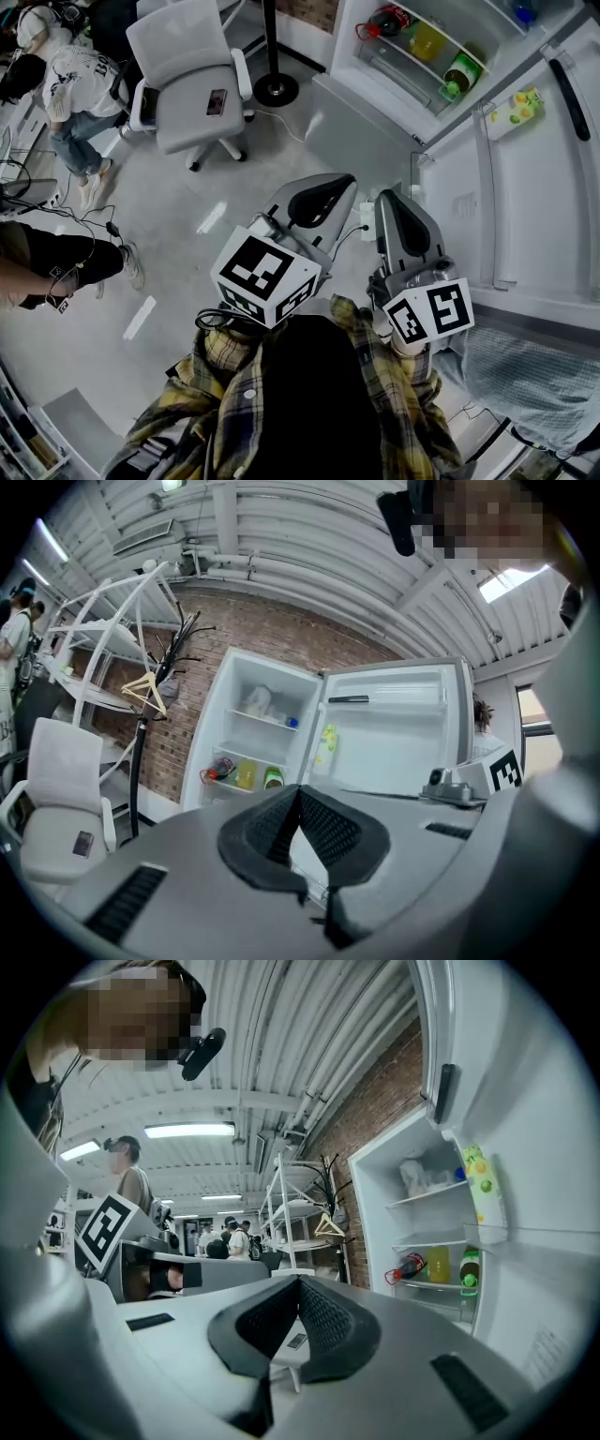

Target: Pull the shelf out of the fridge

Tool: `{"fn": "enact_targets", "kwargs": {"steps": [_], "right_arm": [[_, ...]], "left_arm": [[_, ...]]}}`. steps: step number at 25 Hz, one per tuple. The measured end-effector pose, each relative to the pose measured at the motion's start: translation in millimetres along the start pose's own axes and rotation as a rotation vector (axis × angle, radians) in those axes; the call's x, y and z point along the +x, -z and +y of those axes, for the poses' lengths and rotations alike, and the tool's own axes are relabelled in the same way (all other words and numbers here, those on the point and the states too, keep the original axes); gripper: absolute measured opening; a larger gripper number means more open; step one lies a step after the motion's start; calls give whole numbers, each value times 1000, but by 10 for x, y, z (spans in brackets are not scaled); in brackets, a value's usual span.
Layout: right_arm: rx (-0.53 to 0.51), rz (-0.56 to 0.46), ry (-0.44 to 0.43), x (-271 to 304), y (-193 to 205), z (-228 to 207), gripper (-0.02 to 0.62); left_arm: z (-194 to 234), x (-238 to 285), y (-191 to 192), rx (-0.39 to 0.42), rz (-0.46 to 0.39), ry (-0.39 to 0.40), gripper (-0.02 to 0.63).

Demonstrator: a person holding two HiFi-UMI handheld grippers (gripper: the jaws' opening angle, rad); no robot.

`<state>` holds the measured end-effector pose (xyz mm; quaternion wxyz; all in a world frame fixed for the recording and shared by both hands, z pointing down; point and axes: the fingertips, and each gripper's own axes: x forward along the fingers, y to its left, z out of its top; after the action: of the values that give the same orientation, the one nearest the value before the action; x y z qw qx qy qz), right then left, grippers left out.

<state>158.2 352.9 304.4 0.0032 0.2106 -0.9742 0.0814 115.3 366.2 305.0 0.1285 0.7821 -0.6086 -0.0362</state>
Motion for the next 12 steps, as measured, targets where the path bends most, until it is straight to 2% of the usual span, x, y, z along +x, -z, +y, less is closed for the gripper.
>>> {"fn": "enact_targets", "kwargs": {"steps": [12], "right_arm": [[16,4,6,662,-50,-71,17]], "left_arm": [[615,214,-205,6,3,8,3]]}}
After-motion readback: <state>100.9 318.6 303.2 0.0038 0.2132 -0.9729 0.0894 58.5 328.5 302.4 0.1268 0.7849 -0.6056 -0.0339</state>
